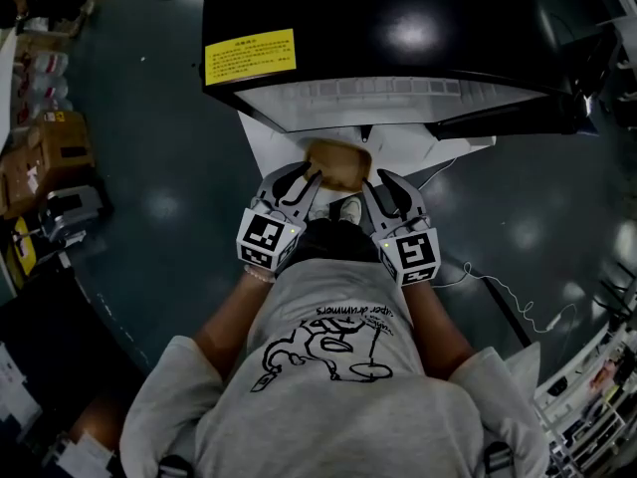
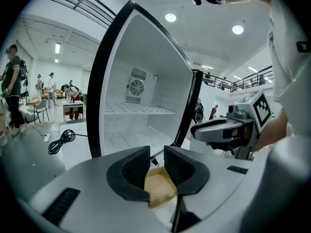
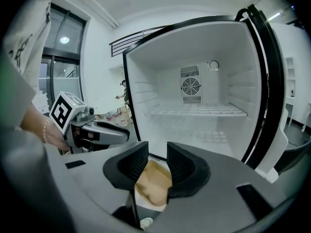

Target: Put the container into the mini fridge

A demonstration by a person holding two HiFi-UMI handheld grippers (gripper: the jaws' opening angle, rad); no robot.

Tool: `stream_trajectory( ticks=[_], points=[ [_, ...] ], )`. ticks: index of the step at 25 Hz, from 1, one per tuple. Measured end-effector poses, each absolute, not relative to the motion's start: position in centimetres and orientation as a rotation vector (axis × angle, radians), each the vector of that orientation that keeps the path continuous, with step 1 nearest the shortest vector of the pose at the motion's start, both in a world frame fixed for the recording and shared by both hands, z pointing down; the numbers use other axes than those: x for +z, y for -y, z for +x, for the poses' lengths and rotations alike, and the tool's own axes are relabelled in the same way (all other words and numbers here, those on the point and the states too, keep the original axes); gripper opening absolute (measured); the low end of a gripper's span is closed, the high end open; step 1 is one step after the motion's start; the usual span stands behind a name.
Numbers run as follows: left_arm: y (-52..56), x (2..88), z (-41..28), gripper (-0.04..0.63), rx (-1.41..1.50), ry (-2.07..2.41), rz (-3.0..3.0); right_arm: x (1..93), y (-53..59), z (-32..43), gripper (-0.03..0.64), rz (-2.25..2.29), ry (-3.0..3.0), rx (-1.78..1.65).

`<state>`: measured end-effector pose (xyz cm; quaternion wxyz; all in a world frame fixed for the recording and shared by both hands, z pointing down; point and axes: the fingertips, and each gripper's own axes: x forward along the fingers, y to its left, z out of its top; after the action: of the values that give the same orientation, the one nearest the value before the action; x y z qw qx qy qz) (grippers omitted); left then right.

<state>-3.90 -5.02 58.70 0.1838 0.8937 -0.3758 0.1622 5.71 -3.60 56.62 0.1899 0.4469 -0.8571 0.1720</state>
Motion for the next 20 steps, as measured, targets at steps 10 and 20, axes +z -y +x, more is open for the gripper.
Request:
stream_trajectory(
  ticks=[10,20],
  points=[
    [5.0,63.5,-4.9,0.092,0.506,1.061,2.448,61.8,3.5,5.9,0.112,1.264,2.334,0.556],
    [4.8,67.9,-5.3,0.100,0.587,1.071,2.386,65.4,3.6,6.3,0.112,1.294,2.269,0.619]
  ],
)
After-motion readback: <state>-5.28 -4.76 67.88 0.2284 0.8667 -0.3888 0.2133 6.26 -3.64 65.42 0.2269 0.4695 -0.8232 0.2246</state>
